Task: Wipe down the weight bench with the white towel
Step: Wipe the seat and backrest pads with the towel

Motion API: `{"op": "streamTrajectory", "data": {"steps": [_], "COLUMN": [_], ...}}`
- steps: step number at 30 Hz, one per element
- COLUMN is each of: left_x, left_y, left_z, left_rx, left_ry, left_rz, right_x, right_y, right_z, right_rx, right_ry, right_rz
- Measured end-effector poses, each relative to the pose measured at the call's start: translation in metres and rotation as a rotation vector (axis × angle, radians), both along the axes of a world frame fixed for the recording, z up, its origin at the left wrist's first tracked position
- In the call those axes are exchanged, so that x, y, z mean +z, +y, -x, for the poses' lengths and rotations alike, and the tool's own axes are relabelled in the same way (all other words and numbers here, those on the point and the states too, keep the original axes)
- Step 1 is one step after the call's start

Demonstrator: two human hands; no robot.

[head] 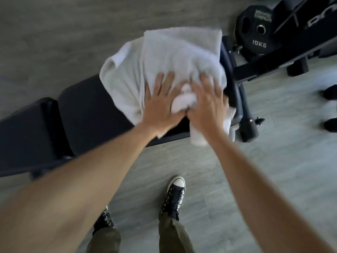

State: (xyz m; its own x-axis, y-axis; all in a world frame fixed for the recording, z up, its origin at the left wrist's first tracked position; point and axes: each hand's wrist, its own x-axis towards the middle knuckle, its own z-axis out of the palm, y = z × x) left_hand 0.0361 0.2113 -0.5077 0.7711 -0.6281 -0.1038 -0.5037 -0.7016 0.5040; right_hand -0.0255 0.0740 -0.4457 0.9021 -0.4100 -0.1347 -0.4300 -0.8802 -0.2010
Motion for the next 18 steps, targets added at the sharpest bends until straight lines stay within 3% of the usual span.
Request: {"op": "streamTrajectory", "data": {"steps": [5,10,13,15,18], "left_x": [-0.002,0.012,0.036,0.036,0.018], "left_y": [0.042,-0.017,-0.087,-0.112,-0.093], "left_z": [0.07,-0.013,-0.072,-0.084,-0.054], "left_rx": [-0.143,-0.079,-0.067,-0.12,-0.168], "left_ry": [0.039,0.123,0.165,0.165,0.052], "left_rz": [-0.039,-0.091,-0.11,-0.075,-0.006], "right_x": [0.0,0.008,0.024,0.025,0.011], "right_y": [0.03,-0.024,-0.078,-0.099,-0.075], "right_z": [0.09,-0.006,-0.064,-0.068,-0.023], "right_rx": [0.02,0.036,-0.142,-0.223,-0.186], "right_ry": [0.093,0.063,-0.006,-0.039,-0.022], "right_rz": [-0.114,-0.034,-0.068,-0.128,-0.042]}}
